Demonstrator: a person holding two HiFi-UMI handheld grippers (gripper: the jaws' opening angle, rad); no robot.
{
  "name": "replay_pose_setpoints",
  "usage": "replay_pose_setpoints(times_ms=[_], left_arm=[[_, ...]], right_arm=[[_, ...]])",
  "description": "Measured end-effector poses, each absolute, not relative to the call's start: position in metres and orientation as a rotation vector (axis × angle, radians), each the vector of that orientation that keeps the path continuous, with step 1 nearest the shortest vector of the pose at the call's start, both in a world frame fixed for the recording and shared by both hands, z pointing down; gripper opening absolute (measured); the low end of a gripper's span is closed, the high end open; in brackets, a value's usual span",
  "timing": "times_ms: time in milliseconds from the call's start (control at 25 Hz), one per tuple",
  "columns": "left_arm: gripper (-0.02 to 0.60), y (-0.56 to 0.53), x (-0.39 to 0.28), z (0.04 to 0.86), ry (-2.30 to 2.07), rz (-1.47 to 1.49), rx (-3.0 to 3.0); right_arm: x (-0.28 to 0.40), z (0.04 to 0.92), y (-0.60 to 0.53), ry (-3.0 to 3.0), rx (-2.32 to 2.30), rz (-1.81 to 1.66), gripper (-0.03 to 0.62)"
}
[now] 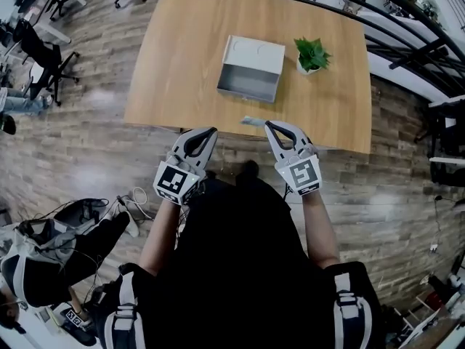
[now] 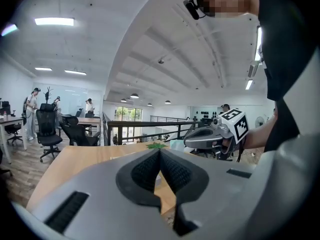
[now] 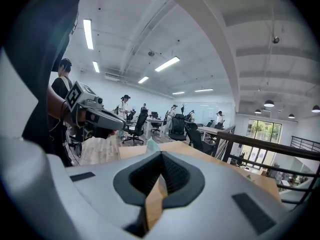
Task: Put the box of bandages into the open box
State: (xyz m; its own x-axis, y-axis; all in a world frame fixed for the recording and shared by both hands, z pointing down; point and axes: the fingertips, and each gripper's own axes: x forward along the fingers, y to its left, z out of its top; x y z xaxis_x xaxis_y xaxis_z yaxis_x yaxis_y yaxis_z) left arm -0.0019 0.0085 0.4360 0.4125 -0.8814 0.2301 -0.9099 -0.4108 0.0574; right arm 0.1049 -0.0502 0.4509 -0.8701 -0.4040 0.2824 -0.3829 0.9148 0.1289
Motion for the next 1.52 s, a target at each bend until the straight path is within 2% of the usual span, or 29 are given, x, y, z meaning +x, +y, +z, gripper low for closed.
replay_pose_setpoints(times_ms=[360, 720, 1520], left_arm=[[0.023, 0.007, 0.005, 0.448, -1.675, 0.237, 2.407], [0.023, -0.011, -0.023, 0.450, -1.656, 0.232, 2.395], [0.023, -0.128, -0.094, 0.444, -1.353, 0.181, 2.628]], right_arm=[[0.113, 0.464, -0.065, -2.771, 0.504, -0.084, 0.025], [0.087, 0.464, -0.078, -2.765, 0.509, -0.071, 0.025], [0.027, 0.453, -0.155, -2.628, 0.813, -0.103, 0.025]])
